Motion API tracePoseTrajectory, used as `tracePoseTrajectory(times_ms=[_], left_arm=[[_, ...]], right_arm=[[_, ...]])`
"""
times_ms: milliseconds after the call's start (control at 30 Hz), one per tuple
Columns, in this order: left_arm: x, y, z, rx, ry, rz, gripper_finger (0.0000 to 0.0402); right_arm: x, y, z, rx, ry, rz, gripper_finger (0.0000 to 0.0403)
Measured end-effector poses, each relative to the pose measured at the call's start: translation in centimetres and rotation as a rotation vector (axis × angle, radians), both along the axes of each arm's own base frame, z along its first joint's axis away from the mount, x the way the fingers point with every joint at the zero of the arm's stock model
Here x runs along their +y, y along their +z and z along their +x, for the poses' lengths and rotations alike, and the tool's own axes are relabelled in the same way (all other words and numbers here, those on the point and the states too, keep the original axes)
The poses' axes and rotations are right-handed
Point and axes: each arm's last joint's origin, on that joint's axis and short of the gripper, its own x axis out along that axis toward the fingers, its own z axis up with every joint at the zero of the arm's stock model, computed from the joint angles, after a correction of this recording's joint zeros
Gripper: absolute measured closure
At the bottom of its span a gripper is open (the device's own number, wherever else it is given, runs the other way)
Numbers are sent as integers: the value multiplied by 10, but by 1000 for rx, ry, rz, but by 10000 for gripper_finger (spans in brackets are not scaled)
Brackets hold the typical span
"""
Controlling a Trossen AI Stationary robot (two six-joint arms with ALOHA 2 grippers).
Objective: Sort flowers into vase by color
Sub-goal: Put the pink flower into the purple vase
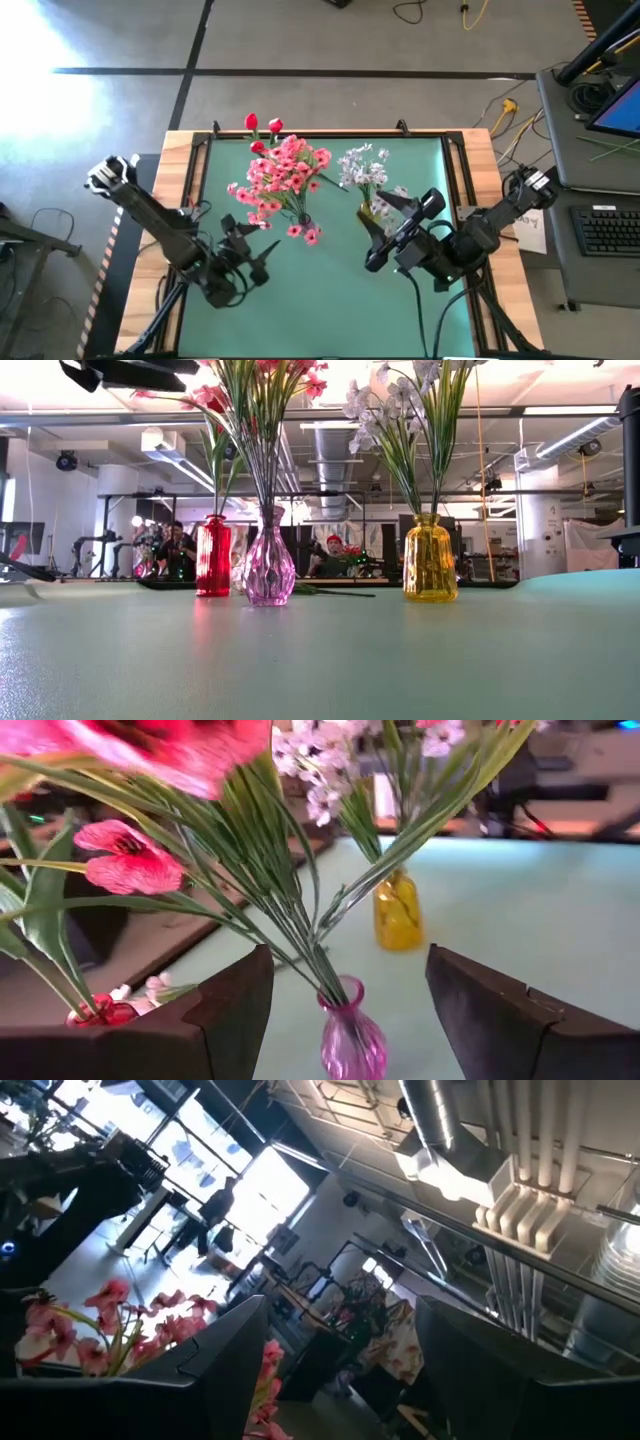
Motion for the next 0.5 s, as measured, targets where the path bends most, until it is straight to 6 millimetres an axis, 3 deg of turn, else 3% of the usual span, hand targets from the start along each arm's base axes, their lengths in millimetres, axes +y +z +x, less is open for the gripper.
tracePoseTrajectory(times_ms=[267,500], left_arm=[[-9,-27,20,-182,191,51,153],[-7,-53,40,-220,256,26,153]], right_arm=[[0,0,0,-1,-2,0,154],[-1,1,0,3,-4,-5,154]])
